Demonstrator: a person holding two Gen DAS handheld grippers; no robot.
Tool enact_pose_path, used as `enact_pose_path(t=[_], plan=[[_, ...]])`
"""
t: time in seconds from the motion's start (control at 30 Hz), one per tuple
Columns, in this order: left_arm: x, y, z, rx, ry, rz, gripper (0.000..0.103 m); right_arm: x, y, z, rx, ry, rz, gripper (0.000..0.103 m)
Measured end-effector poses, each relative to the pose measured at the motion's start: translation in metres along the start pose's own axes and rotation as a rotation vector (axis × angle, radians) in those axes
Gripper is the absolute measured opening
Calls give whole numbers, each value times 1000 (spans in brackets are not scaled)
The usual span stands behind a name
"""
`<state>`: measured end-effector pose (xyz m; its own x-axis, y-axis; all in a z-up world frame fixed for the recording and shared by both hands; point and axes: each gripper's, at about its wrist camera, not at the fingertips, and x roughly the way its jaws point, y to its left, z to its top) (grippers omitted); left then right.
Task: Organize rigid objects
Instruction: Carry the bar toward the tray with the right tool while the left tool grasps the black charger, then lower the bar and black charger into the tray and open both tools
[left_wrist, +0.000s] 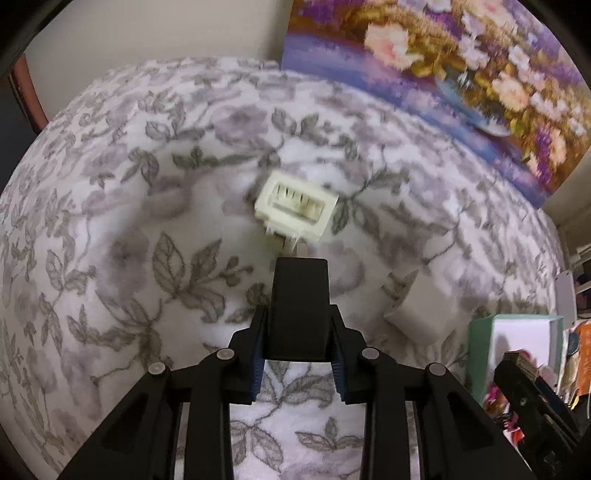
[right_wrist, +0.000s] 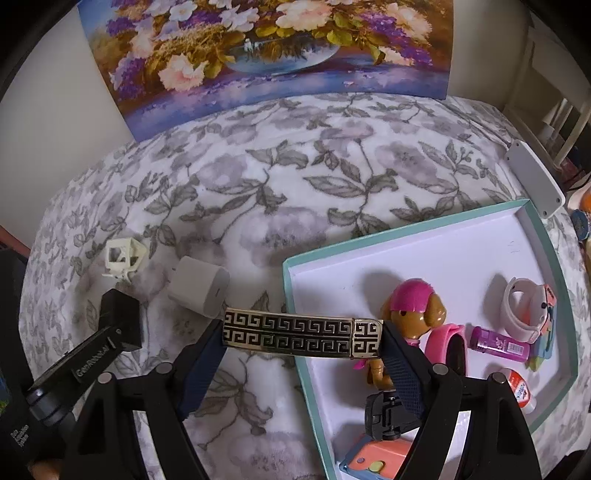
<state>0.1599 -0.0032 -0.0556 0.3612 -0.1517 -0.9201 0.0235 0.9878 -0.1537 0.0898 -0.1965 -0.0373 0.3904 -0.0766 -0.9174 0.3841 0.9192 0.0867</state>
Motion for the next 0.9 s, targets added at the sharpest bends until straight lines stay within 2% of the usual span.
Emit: enact_pose_path(t=[0.2, 0.37, 0.57, 0.8, 0.9], plan=[[-33, -20, 6, 16, -65, -56, 32, -11, -19, 7, 37, -24, -4, 84], [-56, -57, 2, 94, -90, -76, 32, -15, -50, 9, 90, -21, -32, 84], [-73, -114, -22, 224, -73, -151, 32, -20, -82, 2, 127, 1, -56, 84], [-79, -162, -64, 360, -32, -172, 32, -32, -120, -14, 174, 17, -84, 84], [-80, -177, -76, 414, -39, -152, 32, -36, -138, -21, 216, 25, -87, 84]])
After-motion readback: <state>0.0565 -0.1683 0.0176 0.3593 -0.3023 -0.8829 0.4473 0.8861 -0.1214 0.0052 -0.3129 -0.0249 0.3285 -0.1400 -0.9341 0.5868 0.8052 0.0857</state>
